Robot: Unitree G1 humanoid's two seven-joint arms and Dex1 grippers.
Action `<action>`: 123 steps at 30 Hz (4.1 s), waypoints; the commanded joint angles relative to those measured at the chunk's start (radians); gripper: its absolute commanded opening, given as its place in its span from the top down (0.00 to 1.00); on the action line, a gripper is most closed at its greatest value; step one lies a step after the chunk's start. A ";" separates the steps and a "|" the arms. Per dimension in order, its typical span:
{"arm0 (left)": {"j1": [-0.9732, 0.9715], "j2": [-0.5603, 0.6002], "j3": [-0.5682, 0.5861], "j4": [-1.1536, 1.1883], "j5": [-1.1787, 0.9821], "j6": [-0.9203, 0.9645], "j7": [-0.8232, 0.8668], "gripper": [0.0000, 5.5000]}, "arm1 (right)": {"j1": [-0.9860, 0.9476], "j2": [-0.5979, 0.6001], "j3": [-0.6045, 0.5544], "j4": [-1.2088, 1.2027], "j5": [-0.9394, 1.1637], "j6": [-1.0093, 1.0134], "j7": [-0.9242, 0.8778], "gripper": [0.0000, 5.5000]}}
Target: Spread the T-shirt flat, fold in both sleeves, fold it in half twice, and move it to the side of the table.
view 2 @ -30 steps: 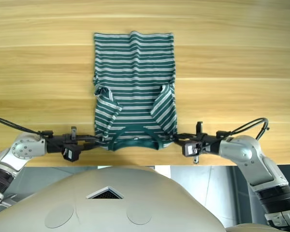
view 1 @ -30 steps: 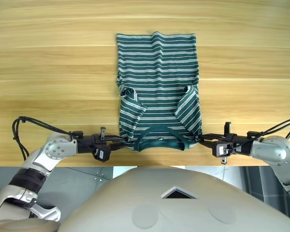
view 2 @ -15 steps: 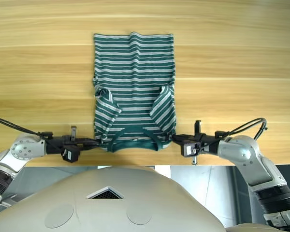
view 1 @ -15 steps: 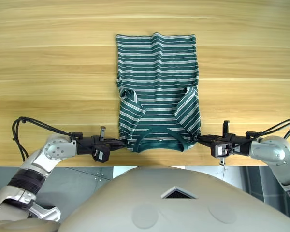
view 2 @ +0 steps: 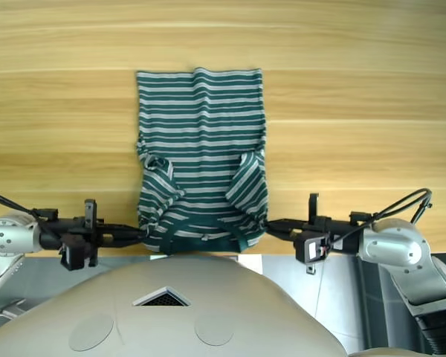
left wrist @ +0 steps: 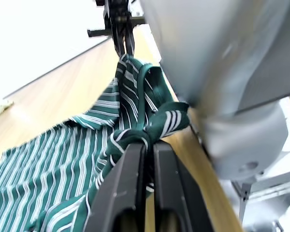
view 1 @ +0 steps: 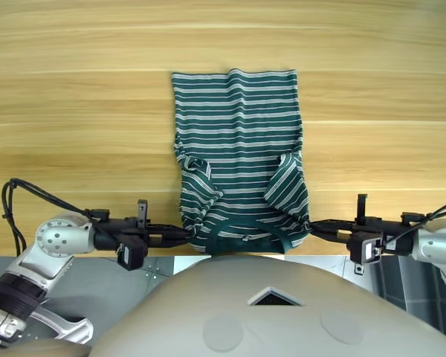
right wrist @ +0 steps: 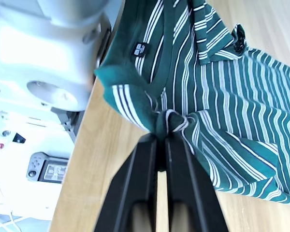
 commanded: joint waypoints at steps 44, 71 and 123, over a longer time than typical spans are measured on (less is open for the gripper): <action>-1.024 -0.607 0.264 1.148 0.350 0.269 0.246 0.99 | -1.219 0.500 0.213 0.914 -0.339 0.329 -0.250 0.99; -1.219 -0.760 0.329 1.467 0.609 0.659 0.775 0.67 | -1.495 0.809 0.079 1.646 -0.318 0.351 -0.580 0.62; -1.069 -0.766 0.654 1.373 0.334 0.327 0.670 0.03 | -0.743 0.582 0.345 0.418 -0.116 0.226 -0.262 0.02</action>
